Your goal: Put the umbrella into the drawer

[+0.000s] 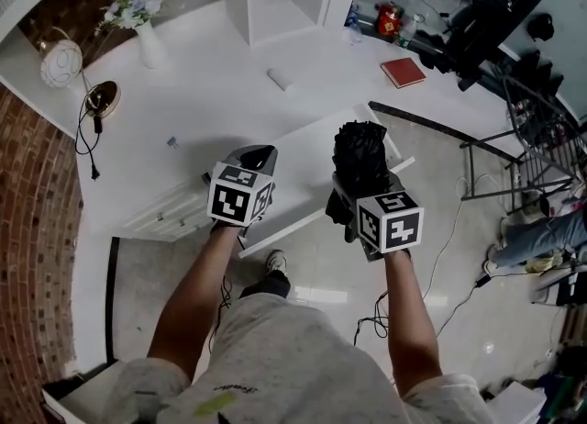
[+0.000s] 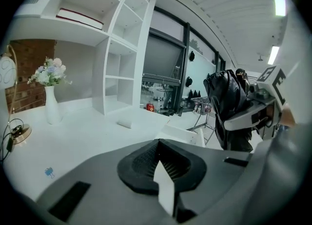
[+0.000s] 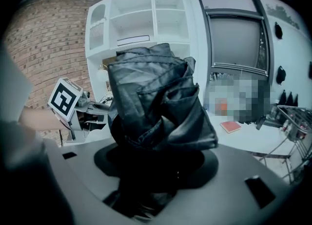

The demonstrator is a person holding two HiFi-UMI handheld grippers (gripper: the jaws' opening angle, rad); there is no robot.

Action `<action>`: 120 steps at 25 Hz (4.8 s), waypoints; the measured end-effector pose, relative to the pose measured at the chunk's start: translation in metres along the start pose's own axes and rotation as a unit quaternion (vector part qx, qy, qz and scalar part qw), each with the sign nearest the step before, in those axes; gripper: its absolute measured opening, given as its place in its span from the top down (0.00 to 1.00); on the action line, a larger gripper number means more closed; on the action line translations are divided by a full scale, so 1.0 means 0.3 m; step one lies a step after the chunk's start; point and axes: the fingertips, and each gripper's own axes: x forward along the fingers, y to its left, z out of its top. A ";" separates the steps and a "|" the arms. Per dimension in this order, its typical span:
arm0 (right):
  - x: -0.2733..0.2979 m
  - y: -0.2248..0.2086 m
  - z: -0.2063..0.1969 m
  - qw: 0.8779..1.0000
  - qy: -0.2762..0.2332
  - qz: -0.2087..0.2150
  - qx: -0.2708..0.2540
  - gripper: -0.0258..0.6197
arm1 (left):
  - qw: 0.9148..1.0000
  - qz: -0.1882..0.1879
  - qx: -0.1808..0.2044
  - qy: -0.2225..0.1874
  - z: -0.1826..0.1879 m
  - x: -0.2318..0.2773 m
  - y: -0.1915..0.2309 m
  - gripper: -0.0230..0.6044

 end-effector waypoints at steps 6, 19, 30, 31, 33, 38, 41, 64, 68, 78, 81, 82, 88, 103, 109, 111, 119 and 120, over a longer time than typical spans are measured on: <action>0.051 -0.017 0.012 1.000 0.021 0.005 -0.003 0.57 | 1.000 -0.008 -0.006 0.005 -0.002 0.055 0.039 0.97; 0.152 -0.035 -0.001 0.979 0.140 0.060 -0.134 0.58 | 0.999 -0.027 -0.031 0.014 -0.018 0.155 0.105 0.97; 0.223 0.013 -0.046 0.938 0.227 0.115 -0.235 0.58 | 0.999 -0.020 -0.045 0.015 -0.053 0.156 0.173 0.97; 0.226 0.017 -0.053 0.932 0.237 0.120 -0.246 0.58 | 0.999 -0.019 -0.046 0.015 -0.057 0.152 0.180 0.97; 0.231 0.024 -0.065 0.919 0.256 0.128 -0.271 0.58 | 0.998 -0.016 -0.051 0.013 -0.064 0.145 0.196 0.97; 0.254 0.039 -0.070 0.888 0.289 0.143 -0.330 0.58 | 0.998 -0.008 -0.063 0.008 -0.080 0.137 0.226 0.97; 0.271 0.034 -0.071 0.873 0.300 0.147 -0.355 0.58 | 0.998 -0.002 -0.069 0.005 -0.082 0.131 0.228 0.97; 0.379 0.024 -0.168 0.740 0.350 0.233 -0.525 0.58 | 0.988 0.097 -0.117 0.003 -0.164 0.052 0.265 0.97; 0.394 0.014 -0.185 0.729 0.351 0.248 -0.532 0.57 | 0.985 0.113 -0.127 0.005 -0.186 0.052 0.248 0.97; 0.419 -0.029 -0.253 0.694 0.365 0.279 -0.554 0.58 | 0.974 0.160 -0.163 0.006 -0.255 0.044 0.199 0.97; 0.418 -0.041 -0.273 0.683 0.371 0.288 -0.559 0.58 | 0.969 0.171 -0.175 0.003 -0.271 0.046 0.180 0.97; 0.419 -0.045 -0.279 0.680 0.372 0.290 -0.561 0.57 | 0.968 0.176 -0.178 0.003 -0.278 0.046 0.174 0.97; 0.445 -0.076 -0.324 0.665 0.381 0.306 -0.565 0.57 | 0.959 0.207 -0.196 -0.003 -0.311 0.043 0.182 0.97; 0.515 -0.053 -0.377 0.630 0.385 0.337 -0.584 0.57 | 0.938 0.258 -0.229 -0.032 -0.340 0.056 0.197 0.97; 0.546 -0.061 -0.400 0.626 0.392 0.337 -0.584 0.57 | 0.934 0.272 -0.229 -0.030 -0.355 0.054 0.190 0.97; 0.559 -0.064 -0.413 0.627 0.398 0.338 -0.578 0.57 | 0.933 0.274 -0.231 -0.029 -0.361 0.055 0.189 0.97; 0.605 -0.089 -0.466 0.625 0.419 0.340 -0.565 0.57 | 0.926 0.289 -0.239 -0.034 -0.375 0.064 0.190 0.97; 0.611 -0.089 -0.473 0.623 0.420 0.340 -0.565 0.57 | 0.925 0.292 -0.241 -0.035 -0.379 0.062 0.190 0.97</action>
